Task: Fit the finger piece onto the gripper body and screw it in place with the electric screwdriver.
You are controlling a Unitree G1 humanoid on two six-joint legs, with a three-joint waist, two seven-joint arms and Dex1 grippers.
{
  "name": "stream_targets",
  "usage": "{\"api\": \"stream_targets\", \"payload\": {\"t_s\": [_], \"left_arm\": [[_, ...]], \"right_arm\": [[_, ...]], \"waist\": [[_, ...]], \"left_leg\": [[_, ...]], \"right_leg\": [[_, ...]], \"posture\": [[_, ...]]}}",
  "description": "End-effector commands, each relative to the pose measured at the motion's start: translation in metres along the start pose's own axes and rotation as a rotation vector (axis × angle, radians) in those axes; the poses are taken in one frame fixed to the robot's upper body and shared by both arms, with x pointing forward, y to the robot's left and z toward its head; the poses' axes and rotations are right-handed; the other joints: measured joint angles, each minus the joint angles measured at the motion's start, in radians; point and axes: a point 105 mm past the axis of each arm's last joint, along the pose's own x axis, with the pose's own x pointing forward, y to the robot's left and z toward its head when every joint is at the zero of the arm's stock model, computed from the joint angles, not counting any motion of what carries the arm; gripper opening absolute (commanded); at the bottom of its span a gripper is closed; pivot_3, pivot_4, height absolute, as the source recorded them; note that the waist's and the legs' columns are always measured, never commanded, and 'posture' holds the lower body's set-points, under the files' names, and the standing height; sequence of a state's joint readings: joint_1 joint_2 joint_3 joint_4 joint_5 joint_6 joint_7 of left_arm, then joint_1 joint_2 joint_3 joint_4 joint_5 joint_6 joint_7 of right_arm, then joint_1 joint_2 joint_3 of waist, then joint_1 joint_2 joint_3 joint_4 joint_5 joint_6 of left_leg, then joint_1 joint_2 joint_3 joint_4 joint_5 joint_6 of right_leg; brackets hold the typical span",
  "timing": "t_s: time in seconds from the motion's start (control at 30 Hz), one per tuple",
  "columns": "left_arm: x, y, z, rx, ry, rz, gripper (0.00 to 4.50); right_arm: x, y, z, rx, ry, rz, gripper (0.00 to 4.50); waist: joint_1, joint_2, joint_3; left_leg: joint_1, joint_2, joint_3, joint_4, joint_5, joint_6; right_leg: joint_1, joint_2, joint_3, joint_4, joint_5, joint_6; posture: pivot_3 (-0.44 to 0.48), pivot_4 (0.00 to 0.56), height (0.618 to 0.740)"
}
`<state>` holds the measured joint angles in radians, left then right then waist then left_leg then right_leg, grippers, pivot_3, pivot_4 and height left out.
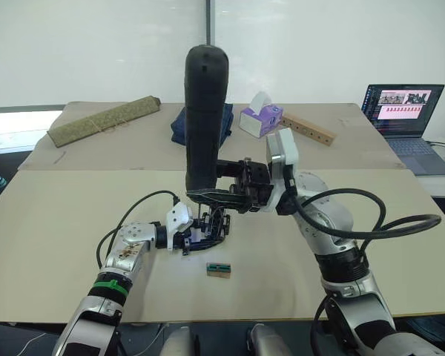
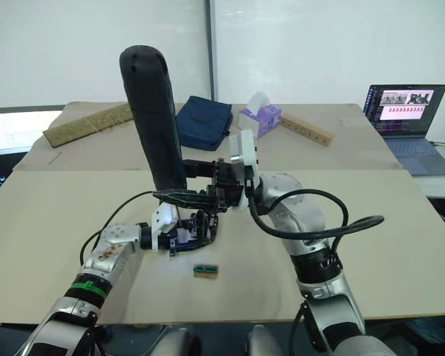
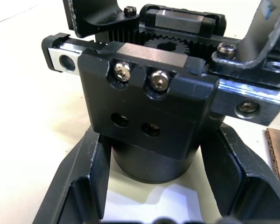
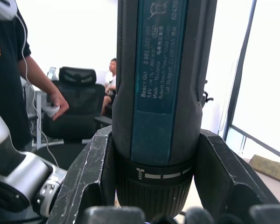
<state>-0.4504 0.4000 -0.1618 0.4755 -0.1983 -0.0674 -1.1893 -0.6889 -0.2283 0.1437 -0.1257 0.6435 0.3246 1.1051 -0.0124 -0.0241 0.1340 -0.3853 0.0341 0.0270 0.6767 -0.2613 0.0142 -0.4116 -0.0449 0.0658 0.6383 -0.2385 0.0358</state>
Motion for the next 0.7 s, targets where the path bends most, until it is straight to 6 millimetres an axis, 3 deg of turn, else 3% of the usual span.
{"api": "stream_targets", "payload": {"t_s": [0.03,0.13,0.2,0.37,0.57,0.7], "left_arm": [[-0.004,-0.003,-0.031,-0.103,0.103,0.037,3.34],[-0.005,-0.001,-0.031,-0.112,0.096,0.056,4.48],[-0.011,0.0,-0.03,-0.123,0.08,0.069,4.48],[-0.055,-0.009,-0.026,-0.104,0.037,0.046,4.48],[-0.118,-0.013,-0.016,-0.017,-0.017,0.096,4.48],[-0.144,-0.018,-0.009,0.033,-0.017,0.113,4.48]], "right_arm": [[0.009,0.01,0.036,-0.092,-0.081,0.072,1.9],[0.009,0.015,0.048,-0.104,-0.095,0.091,1.9],[0.005,0.018,0.055,-0.114,-0.088,0.089,1.9],[-0.025,0.025,0.068,-0.149,-0.018,-0.011,1.9],[-0.085,0.028,0.058,-0.19,0.174,-0.216,1.9],[-0.116,0.036,0.052,-0.184,0.245,-0.327,1.9]], "waist": [[-0.001,0.0,0.0],[-0.001,0.001,0.001],[-0.001,0.001,0.001],[-0.02,-0.001,0.0],[-0.034,0.0,0.004],[-0.029,-0.001,0.009]], "left_leg": [[0.0,0.0,0.0,0.0,0.0,0.0],[0.0,0.0,-0.001,0.0,0.0,0.0],[0.0,0.0,-0.001,0.0,0.0,0.0],[-0.004,0.002,-0.001,-0.002,0.0,0.0],[-0.004,0.004,0.0,-0.008,0.0,0.0],[-0.004,0.004,0.0,-0.009,0.0,0.0]], "right_leg": [[0.0,0.0,0.0,0.0,0.0,0.0],[-0.001,0.0,0.0,0.001,0.0,0.0],[-0.001,0.0,0.0,0.001,0.0,0.0],[-0.008,0.0,0.001,0.001,0.0,-0.001],[-0.012,0.001,0.003,0.002,-0.002,-0.005],[-0.013,0.0,0.002,0.002,-0.002,-0.005]], "posture": [[0.0,0.15,0.74],[0.0,0.15,0.74],[0.0,0.15,0.74],[0.0,0.15,0.74],[0.0,0.15,0.74],[0.0,0.15,0.74]]}}
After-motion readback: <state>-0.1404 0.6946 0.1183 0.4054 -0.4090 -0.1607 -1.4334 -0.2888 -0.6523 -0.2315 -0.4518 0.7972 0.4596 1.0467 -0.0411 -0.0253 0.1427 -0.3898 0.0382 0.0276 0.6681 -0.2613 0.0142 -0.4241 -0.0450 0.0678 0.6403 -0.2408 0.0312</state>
